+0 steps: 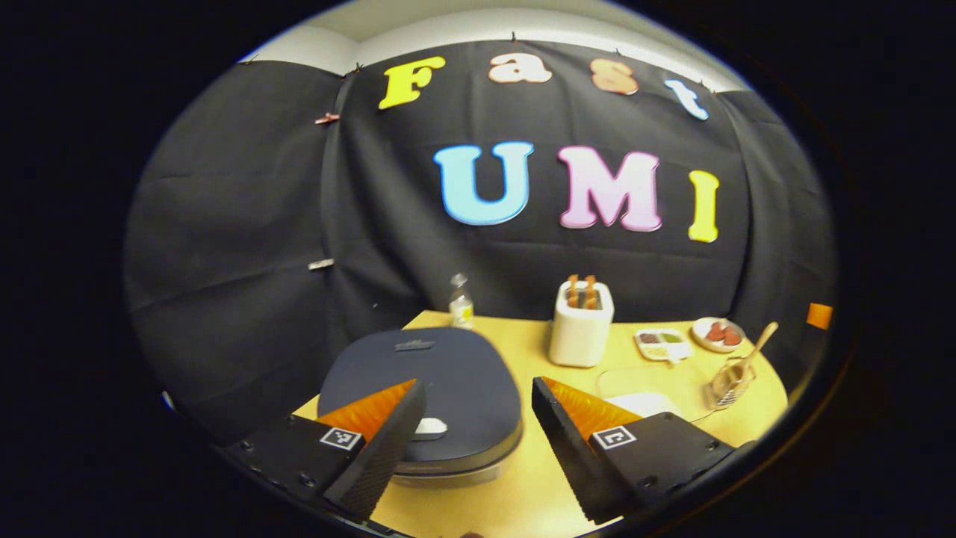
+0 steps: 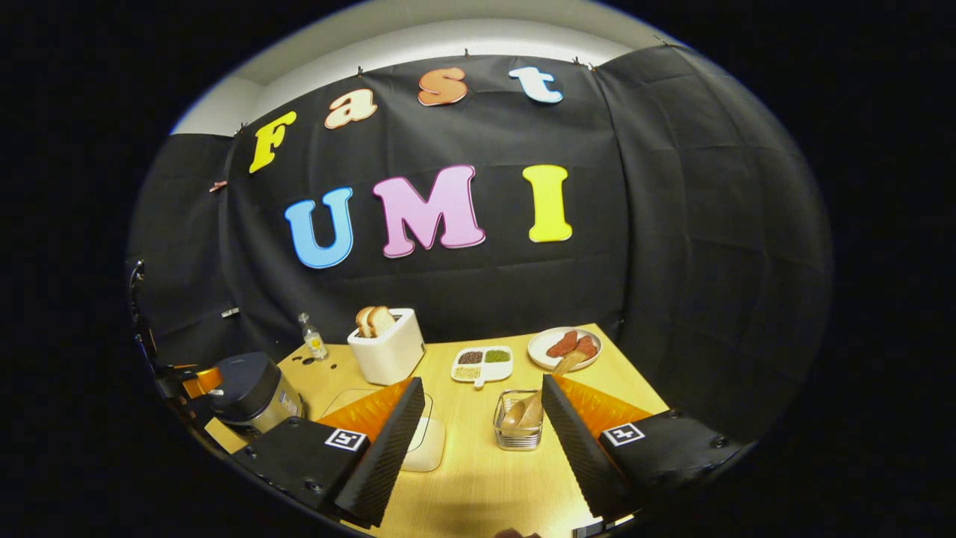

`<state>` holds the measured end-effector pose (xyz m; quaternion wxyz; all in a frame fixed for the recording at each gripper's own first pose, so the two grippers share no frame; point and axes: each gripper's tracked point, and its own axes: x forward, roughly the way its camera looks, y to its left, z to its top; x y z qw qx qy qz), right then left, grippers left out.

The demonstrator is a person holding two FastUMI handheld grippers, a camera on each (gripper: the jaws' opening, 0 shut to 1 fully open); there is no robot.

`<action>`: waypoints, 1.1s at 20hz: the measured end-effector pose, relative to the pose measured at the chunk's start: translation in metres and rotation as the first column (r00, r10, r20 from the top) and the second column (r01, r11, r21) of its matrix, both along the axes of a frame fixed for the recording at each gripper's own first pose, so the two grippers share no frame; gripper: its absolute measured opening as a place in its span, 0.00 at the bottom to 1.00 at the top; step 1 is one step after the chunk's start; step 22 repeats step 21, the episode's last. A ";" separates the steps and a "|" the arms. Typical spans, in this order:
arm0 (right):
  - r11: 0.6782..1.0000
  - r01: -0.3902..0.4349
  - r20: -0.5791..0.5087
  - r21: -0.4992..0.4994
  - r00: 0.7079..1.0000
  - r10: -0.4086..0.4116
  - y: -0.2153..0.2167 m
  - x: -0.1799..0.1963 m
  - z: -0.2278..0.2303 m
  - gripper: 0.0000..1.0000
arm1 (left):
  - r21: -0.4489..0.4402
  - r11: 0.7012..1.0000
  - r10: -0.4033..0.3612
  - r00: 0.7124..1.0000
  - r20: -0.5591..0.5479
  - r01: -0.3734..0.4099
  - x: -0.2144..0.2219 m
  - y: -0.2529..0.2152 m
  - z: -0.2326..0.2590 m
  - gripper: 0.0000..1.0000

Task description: Close the left gripper, press the button to open the rice cooker; take a wooden spoon from the chopstick holder with the right hand, scoop a spoonful of rice and pour it into the rice cooker, then put the wooden spoon back into the chopstick holder.

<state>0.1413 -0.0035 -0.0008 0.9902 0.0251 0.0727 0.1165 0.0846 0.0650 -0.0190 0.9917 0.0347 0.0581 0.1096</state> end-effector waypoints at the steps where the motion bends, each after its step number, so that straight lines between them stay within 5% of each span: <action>1: 1.000 0.022 0.024 -0.007 0.999 -0.022 -0.001 -0.006 0.009 0.98 | 0.007 0.998 -0.057 0.998 0.026 0.057 0.002 -0.016 0.009 0.96; 5: 0.997 0.076 0.108 -0.001 0.991 -0.076 -0.001 -0.039 0.040 0.98 | 0.034 0.977 -0.211 0.972 0.103 0.208 -0.013 -0.059 0.044 0.96; 10: 0.997 0.068 0.135 -0.034 0.989 -0.063 0.007 -0.083 0.037 0.98 | 0.015 0.959 -0.281 0.950 0.132 0.282 -0.041 -0.080 0.047 0.95; 22: 0.999 0.049 0.000 0.013 0.999 -0.049 0.019 -0.115 -0.022 0.98 | -0.018 0.962 -0.271 0.960 0.069 0.273 -0.055 -0.071 0.017 0.96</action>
